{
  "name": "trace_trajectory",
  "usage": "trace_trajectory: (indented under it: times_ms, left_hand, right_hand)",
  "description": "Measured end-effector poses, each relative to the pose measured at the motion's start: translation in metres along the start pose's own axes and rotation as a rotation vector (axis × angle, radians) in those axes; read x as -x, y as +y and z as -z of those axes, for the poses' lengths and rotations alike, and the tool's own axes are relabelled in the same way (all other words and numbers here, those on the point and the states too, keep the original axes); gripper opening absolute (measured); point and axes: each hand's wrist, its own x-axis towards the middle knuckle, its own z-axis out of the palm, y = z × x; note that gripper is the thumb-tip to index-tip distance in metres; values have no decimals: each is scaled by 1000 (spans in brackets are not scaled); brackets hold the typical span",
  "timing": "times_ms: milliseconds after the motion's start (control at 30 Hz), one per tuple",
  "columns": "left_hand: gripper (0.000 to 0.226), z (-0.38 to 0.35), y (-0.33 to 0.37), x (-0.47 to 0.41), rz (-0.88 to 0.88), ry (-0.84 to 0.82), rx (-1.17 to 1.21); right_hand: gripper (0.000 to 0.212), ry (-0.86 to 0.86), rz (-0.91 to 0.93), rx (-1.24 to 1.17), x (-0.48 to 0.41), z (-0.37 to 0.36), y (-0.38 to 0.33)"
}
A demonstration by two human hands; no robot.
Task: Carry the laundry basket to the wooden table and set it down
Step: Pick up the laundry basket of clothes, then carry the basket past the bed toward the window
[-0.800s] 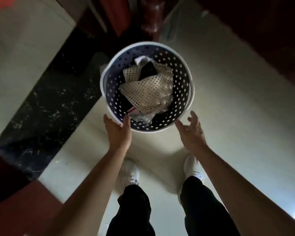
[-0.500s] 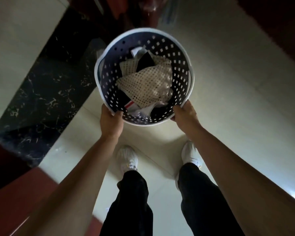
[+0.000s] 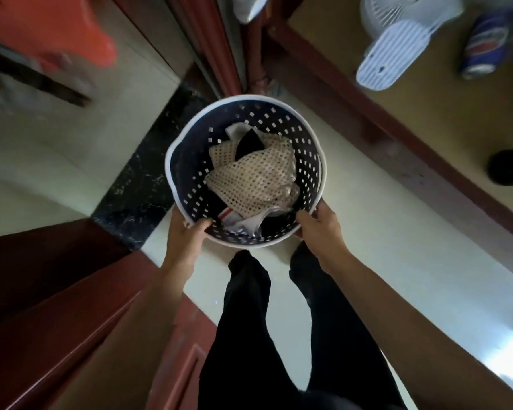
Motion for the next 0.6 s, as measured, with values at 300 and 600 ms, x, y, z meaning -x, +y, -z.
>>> trace_trajectory:
  times_ms: [300,600]
  left_hand:
    - [86,60,131,125,-356,-102,171]
    - [61,48,153,210,-577,-379,-9]
  right_hand:
    - [33,168,290,24,176,74,-94]
    - [44,526,490,-468,293,77,-27]
